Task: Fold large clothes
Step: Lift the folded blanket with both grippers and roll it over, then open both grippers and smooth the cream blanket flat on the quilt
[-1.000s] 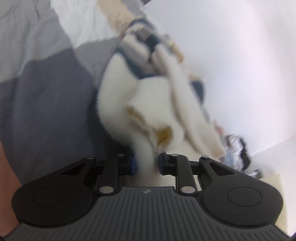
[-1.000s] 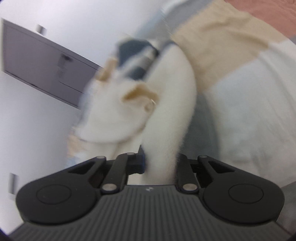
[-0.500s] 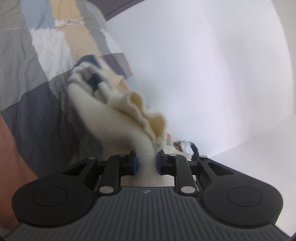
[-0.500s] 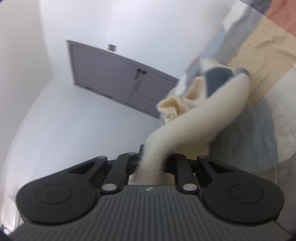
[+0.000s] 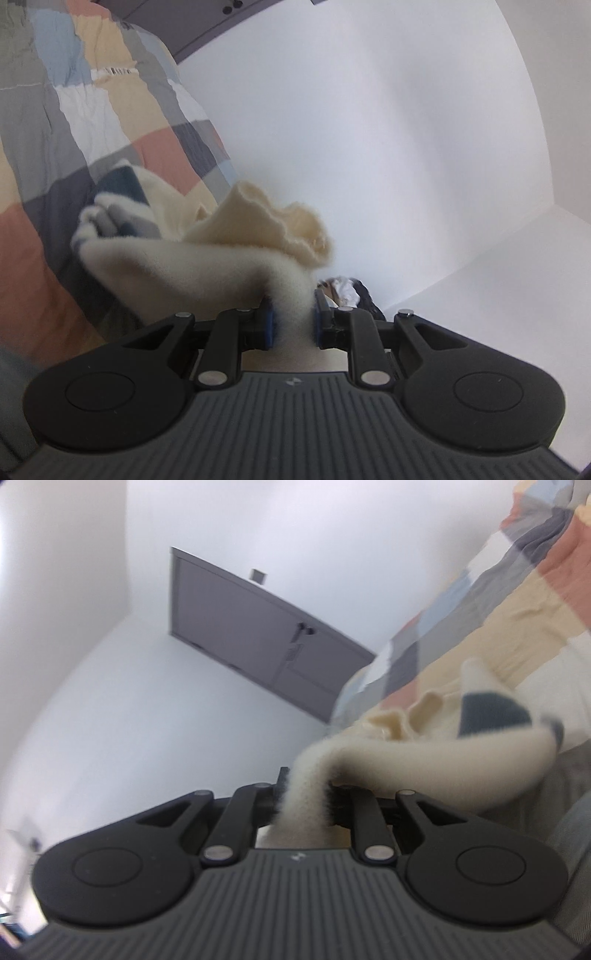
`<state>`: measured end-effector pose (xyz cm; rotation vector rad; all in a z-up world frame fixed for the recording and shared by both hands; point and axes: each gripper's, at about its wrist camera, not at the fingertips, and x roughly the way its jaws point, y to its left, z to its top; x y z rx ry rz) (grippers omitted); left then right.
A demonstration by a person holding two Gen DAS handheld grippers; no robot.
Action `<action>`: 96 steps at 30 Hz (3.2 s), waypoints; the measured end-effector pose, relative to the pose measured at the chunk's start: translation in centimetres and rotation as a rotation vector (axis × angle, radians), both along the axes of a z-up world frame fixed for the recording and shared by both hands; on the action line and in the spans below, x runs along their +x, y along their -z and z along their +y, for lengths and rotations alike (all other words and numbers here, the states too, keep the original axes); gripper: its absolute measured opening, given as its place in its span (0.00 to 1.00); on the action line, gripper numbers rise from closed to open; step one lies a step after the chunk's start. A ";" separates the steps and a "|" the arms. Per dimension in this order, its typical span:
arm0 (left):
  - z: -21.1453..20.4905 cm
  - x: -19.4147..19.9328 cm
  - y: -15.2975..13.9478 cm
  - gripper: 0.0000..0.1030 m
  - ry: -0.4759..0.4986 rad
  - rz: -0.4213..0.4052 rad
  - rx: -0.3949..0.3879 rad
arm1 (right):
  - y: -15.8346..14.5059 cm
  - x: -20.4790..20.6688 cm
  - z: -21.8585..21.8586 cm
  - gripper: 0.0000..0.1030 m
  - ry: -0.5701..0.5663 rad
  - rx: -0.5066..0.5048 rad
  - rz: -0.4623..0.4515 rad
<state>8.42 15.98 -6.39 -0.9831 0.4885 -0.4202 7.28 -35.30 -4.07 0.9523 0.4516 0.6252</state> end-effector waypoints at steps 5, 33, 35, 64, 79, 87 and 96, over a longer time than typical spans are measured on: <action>0.3 6.4 0.0 0.22 -0.055 -0.017 -0.009 | 0.0 6.5 1.3 0.18 0.062 0.042 0.058; 3.0 37.0 17.2 0.24 -0.060 0.237 0.169 | 15.3 33.4 7.9 0.19 0.218 -0.195 0.403; 3.0 37.3 17.5 0.24 -0.056 0.234 0.172 | 16.1 33.8 7.9 0.19 0.209 -0.189 0.397; -1.2 29.9 11.7 0.75 -0.063 0.148 0.700 | 8.8 26.6 10.5 0.80 0.102 -0.596 0.144; -1.7 35.3 15.2 0.70 -0.100 0.207 0.843 | 12.6 31.7 14.3 0.78 0.120 -0.955 0.104; -0.9 34.6 14.7 0.30 -0.145 0.194 0.827 | 12.3 31.2 14.0 0.24 0.159 -0.954 0.087; 3.1 32.9 12.1 0.12 -0.277 0.151 0.708 | 9.1 30.5 9.4 0.16 0.333 -0.846 0.072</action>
